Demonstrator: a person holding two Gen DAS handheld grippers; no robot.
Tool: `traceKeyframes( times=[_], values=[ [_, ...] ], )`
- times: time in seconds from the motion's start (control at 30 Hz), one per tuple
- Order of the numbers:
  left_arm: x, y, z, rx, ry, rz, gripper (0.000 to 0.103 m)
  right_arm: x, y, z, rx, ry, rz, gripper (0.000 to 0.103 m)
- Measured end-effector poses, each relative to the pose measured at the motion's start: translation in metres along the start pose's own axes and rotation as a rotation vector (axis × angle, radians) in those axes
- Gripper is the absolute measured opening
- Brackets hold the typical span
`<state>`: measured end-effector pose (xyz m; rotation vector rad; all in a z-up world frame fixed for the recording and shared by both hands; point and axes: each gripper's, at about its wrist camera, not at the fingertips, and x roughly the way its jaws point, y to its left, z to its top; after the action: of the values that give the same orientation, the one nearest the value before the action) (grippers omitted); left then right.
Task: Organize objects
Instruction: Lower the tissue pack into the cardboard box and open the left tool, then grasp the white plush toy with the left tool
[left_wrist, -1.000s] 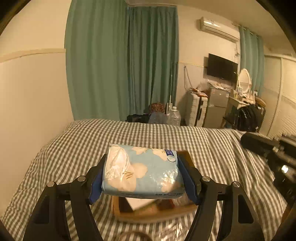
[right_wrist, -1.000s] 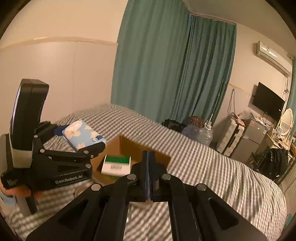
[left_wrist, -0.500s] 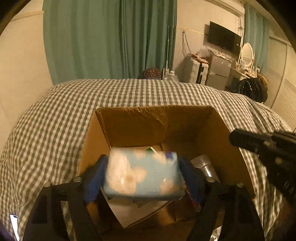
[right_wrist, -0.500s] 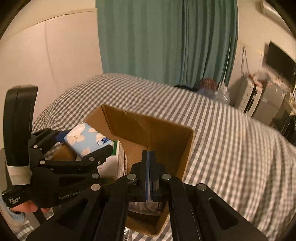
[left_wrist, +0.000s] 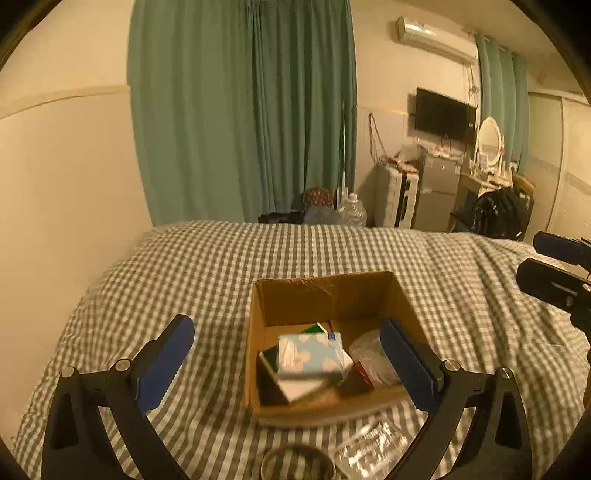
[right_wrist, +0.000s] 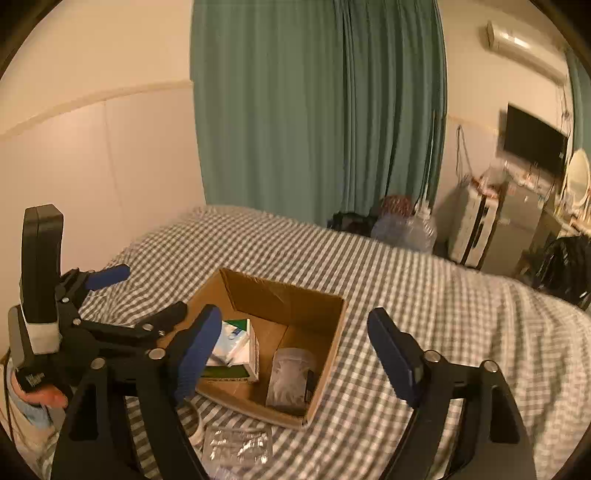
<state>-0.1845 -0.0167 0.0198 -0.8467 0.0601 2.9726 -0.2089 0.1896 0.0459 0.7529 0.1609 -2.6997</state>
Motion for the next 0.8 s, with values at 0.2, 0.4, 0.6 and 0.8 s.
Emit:
traceKeyframes(
  times=[0.2,0.4,0.6,0.8],
  values=[
    [-0.054,0.008,-0.049,-0.027,0.017,0.031,0.103,-0.055,0.012,-0.032,-0.061,0.022,-0.006,0.092],
    [-0.053,0.005,-0.129,-0.065,0.111,0.086,0.103,-0.037,0.016,-0.127,-0.028,0.224,0.023,0.092],
    [-0.028,-0.021,-0.189,-0.017,0.277,0.029,0.103,-0.001,0.03,-0.224,-0.02,0.459,0.017,0.092],
    [-0.02,-0.027,-0.199,0.006,0.319,0.031,0.103,0.024,0.048,-0.261,-0.086,0.62,0.048,0.087]
  ],
)
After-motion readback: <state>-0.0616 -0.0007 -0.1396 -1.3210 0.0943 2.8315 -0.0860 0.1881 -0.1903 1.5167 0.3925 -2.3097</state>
